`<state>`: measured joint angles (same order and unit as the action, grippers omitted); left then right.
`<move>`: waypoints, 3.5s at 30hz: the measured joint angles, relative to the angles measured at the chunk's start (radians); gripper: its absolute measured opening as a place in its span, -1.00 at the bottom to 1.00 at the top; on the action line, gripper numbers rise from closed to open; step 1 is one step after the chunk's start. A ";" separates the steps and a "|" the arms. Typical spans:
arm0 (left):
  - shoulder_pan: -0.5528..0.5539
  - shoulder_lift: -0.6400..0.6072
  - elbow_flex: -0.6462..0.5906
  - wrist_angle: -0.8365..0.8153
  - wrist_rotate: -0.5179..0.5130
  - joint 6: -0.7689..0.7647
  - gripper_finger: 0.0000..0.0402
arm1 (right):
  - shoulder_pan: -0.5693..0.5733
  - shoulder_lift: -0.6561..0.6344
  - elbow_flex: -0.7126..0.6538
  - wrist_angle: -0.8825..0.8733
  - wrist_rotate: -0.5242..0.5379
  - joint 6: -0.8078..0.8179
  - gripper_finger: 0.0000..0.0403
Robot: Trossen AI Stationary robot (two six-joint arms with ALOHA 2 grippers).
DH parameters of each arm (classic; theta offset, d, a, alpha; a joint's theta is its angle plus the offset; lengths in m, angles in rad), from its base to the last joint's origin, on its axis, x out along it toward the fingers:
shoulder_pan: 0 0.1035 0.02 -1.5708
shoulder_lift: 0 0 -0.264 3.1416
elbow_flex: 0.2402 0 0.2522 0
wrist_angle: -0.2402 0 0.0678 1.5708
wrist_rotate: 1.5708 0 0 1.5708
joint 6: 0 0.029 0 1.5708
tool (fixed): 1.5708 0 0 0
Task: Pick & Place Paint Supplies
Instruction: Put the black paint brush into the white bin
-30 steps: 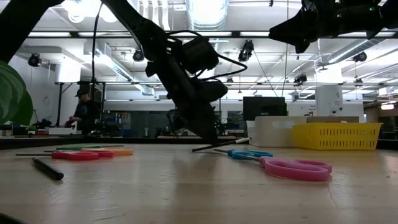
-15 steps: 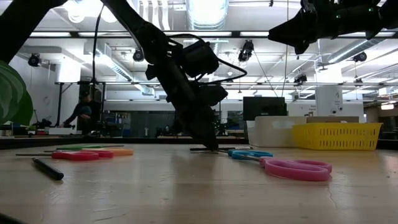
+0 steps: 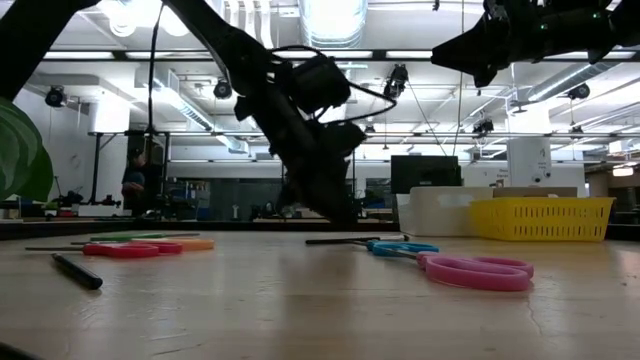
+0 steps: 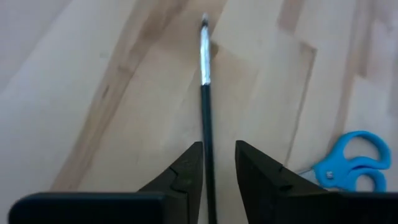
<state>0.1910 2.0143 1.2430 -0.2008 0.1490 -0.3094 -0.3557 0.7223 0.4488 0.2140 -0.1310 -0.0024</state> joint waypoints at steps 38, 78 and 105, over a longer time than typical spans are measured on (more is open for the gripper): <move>0.036 -1.113 -0.541 0.189 -0.150 0.493 -0.52 | 0.000 0.002 0.000 0.000 0.000 0.001 -0.44; 0.035 -1.548 -0.904 0.327 -0.150 0.466 -0.52 | 0.000 0.001 0.000 0.000 0.000 0.001 -0.44; 0.035 -1.547 -0.906 0.213 -0.150 0.465 -0.52 | 0.000 0.001 0.000 0.000 0.000 0.000 -0.44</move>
<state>0.2264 0.4671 0.3370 0.0119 -0.0006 0.1558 -0.3557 0.7235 0.4488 0.2138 -0.1307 -0.0029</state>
